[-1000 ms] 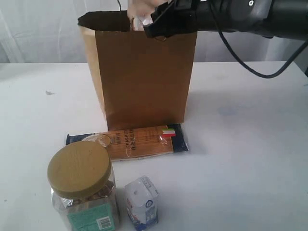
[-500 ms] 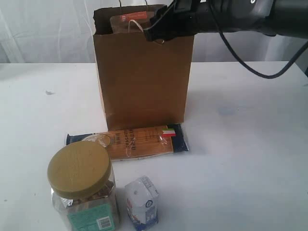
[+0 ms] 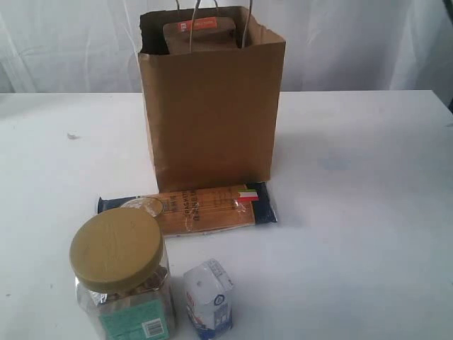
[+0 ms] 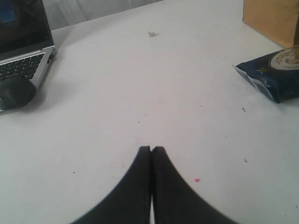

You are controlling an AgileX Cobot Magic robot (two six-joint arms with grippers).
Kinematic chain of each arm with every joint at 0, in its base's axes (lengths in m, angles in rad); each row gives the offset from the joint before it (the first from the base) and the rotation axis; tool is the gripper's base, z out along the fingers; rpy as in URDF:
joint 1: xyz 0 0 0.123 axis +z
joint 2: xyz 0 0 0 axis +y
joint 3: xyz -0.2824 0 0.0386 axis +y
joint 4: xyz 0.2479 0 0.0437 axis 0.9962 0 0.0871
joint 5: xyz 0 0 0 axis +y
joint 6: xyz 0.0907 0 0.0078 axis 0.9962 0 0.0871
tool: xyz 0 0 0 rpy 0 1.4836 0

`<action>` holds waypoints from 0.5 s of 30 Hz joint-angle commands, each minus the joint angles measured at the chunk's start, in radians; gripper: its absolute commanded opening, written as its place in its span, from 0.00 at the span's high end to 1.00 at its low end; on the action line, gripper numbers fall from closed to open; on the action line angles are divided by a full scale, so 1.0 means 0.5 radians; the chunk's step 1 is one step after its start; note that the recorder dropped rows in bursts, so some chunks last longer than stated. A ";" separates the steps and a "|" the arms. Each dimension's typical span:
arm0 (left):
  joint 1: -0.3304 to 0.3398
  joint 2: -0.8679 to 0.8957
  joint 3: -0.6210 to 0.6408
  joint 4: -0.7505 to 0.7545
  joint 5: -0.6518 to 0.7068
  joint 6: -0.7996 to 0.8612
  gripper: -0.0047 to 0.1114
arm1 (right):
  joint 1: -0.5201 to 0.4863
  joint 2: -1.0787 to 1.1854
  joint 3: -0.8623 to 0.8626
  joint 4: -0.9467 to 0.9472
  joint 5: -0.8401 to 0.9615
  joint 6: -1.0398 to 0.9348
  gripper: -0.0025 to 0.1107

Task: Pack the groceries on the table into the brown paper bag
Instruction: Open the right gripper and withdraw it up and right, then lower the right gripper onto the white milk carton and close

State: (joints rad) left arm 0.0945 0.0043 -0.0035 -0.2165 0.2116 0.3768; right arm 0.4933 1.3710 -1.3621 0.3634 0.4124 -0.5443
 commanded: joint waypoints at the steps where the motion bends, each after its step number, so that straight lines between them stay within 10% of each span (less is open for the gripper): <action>1: 0.004 -0.009 0.007 -0.005 -0.005 -0.004 0.96 | -0.011 -0.158 -0.004 0.006 0.572 0.014 0.55; 15: 0.004 -0.009 0.007 -0.005 -0.005 -0.004 0.96 | -0.011 -0.608 0.191 0.029 1.255 0.110 0.97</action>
State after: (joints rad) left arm 0.0945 0.0043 -0.0035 -0.2165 0.2116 0.3768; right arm 0.4933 1.0995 -1.3140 0.3720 0.9936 -0.4969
